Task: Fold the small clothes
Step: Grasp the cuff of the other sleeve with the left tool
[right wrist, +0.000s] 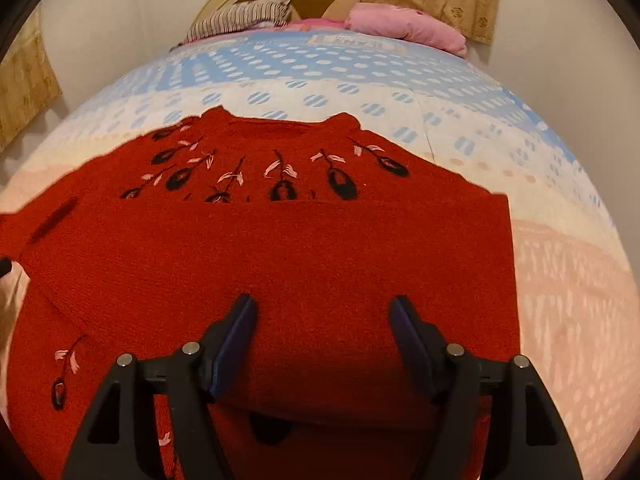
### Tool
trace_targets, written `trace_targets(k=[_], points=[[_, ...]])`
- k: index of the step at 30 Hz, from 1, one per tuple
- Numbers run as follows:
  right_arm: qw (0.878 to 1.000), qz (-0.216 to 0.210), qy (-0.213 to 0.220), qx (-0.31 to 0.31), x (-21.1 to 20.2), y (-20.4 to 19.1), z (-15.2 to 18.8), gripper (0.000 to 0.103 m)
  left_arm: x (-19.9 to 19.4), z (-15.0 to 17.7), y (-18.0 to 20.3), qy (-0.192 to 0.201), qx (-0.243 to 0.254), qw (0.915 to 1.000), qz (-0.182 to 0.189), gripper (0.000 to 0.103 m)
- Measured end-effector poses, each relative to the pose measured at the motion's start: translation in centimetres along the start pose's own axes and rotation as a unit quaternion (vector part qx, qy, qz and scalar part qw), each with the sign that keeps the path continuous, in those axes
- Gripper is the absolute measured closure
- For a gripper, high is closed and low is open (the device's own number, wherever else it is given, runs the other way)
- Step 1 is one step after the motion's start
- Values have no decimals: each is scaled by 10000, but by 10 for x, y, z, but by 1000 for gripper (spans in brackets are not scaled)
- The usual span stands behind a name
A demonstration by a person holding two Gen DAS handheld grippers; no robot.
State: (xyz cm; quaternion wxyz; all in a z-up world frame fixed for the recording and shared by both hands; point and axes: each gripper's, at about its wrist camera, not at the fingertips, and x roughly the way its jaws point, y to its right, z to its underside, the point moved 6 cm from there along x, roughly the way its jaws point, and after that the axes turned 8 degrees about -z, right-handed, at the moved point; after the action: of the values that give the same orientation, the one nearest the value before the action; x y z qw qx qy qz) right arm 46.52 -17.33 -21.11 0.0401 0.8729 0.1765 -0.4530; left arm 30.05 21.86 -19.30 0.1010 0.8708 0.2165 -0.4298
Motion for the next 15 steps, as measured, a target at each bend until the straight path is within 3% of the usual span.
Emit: trace_targets(k=[4,8,11,13,15], points=[[10000,25,71,-26,-2,2,1,32,-2,0,-56,-60,-366,9990,-232,0],[9999,15,150,-34,-1,0,3,31,-12,-3,-116,51,-1154,9927,-350,0],[9998,-12,185,-14,1,-1,1,31,-17,-2,-153,48,-1944,9809,-93,0],[9998,3,212,-21,1,-2,2,30,-17,1,-169,7,-2448,9691,285,0],[9997,19,230,-28,0,-2,2,30,-16,4,-178,-38,-2846,9570,565,6]])
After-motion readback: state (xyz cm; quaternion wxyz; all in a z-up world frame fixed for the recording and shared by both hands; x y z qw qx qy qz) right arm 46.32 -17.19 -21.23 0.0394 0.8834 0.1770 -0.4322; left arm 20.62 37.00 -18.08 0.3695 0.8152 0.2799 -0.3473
